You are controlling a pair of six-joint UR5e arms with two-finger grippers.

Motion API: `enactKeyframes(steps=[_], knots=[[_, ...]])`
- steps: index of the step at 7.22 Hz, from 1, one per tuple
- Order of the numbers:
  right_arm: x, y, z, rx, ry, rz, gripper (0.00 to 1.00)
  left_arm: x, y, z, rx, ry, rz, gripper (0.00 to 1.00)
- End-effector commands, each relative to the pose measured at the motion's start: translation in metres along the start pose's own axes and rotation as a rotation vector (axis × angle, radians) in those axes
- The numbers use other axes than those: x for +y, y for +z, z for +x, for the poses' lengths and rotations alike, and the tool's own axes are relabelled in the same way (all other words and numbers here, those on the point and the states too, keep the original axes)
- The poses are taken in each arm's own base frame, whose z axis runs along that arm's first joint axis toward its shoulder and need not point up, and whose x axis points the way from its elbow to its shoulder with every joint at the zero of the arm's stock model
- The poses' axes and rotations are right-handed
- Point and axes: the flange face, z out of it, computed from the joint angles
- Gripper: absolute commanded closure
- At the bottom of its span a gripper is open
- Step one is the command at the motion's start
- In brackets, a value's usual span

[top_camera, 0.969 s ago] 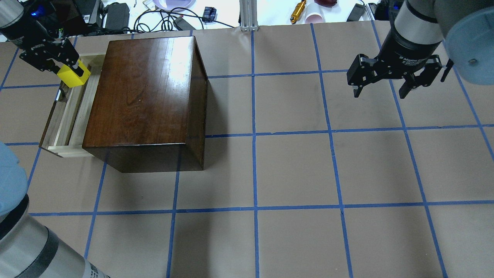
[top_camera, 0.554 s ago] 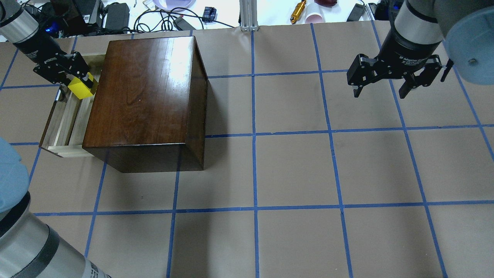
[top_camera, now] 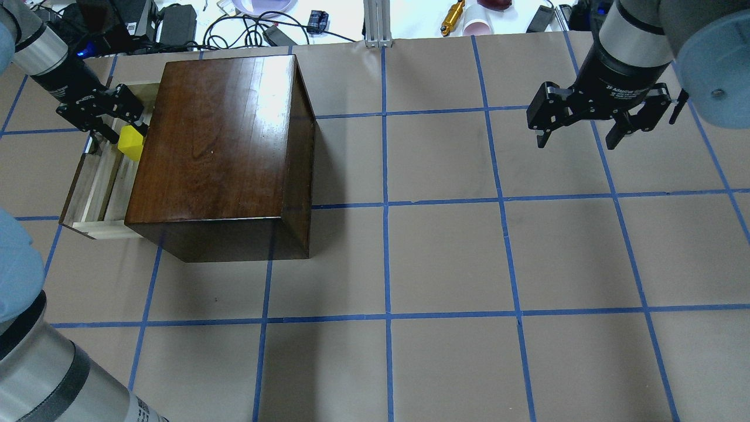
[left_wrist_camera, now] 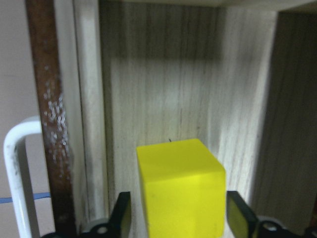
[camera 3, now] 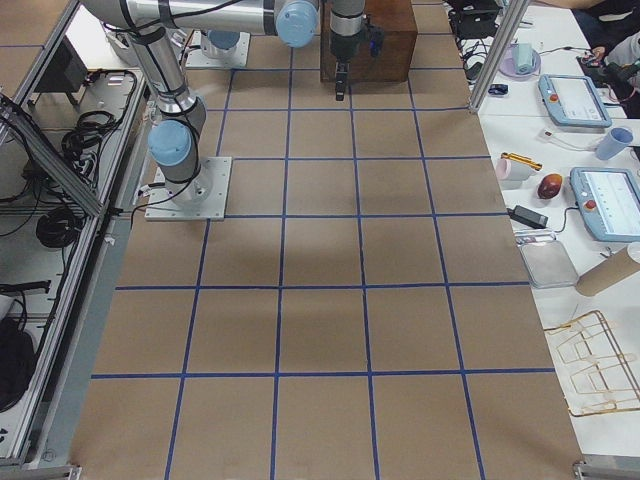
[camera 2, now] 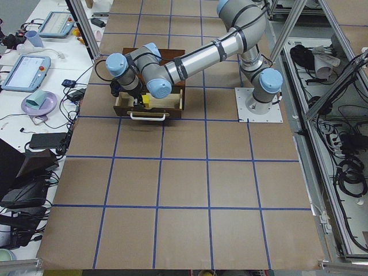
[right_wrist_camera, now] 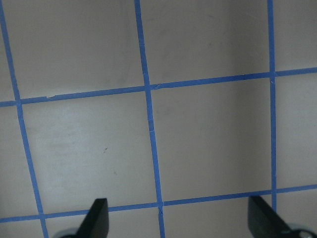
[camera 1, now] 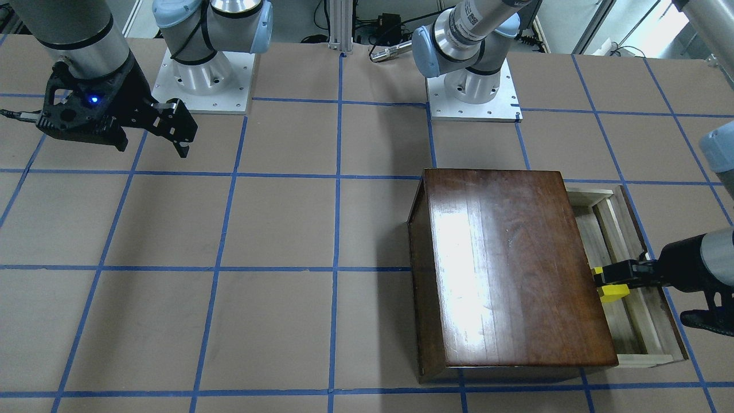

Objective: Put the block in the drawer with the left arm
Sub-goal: 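Carry the cube over the open drawer and release it inside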

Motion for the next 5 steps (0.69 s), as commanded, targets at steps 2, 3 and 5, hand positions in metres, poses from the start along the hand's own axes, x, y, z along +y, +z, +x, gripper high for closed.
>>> enactKeyframes(steps=[2, 3, 5], knots=[[0.000, 0.000, 0.000, 0.000, 0.000, 0.000, 0.00, 0.009, -0.023, 0.007, -0.025, -0.059, 0.029, 0.00], [0.000, 0.000, 0.000, 0.000, 0.000, 0.000, 0.00, 0.013, -0.033, 0.013, -0.031, -0.065, 0.032, 0.00], [0.000, 0.000, 0.000, 0.000, 0.000, 0.000, 0.00, 0.027, -0.078, 0.034, -0.039, -0.080, 0.057, 0.00]])
